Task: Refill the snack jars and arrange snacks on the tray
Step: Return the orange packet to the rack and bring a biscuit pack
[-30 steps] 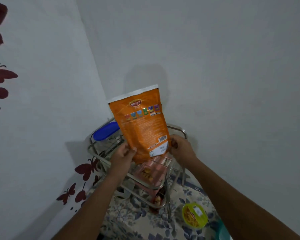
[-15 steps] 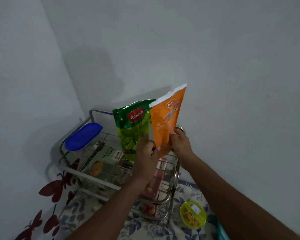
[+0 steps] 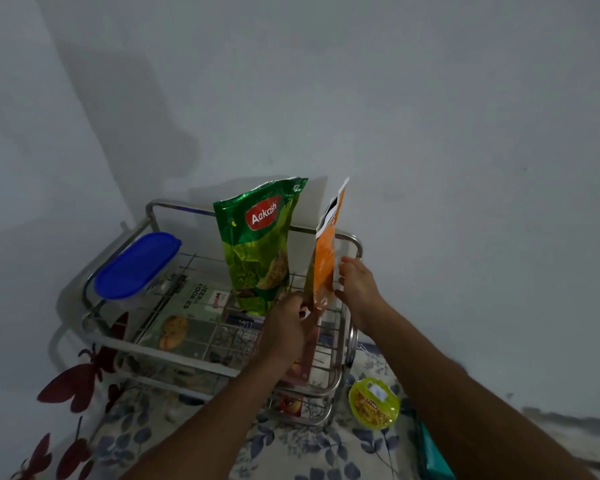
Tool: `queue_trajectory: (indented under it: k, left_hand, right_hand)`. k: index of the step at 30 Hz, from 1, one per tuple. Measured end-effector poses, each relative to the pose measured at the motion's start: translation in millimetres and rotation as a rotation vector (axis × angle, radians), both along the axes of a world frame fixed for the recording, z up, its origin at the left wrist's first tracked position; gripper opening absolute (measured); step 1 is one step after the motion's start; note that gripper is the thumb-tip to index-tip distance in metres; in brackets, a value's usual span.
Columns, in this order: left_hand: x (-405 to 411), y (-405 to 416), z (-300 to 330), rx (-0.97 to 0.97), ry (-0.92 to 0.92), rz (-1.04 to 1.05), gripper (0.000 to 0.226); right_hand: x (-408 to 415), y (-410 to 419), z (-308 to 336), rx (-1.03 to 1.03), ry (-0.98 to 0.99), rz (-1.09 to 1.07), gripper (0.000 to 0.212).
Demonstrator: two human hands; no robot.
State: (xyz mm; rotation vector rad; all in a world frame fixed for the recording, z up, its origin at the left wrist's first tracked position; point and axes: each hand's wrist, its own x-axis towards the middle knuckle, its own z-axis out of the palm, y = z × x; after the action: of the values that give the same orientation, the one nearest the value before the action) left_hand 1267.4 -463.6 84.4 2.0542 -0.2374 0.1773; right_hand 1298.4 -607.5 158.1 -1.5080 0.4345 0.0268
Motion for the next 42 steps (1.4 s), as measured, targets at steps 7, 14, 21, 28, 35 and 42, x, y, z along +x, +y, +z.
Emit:
queue_trajectory:
  k: [7,14,21,28,35,42]
  left_hand:
    - [7,-5,-1,0.008,-0.013,0.039,0.020]
    - [-10,-1,0,-0.044,-0.031,0.041,0.018]
    - [-59,2,18,-0.083,-0.072,0.205,0.019]
    - [-149,4,-17,-0.059,-0.096,0.338,0.022]
    - [-213,14,-92,-0.003,-0.081,0.375,0.017]
    - [-200,30,-176,0.179,0.156,0.229,0.022]
  right_hand:
    - [-5,-2,3,0.003,-0.009,-0.005,0.044]
    - [-19,-4,8,-0.032,-0.051,0.009,0.045]
    - [-90,0,-1,-0.198,-0.386,0.012,0.026]
    - [-179,2,-73,-0.387,-0.478,0.067,0.027]
    - [-231,7,-153,-0.387,-0.375,0.071,0.021]
    - [-217,24,-253,-0.518,-0.129,0.411,0.029]
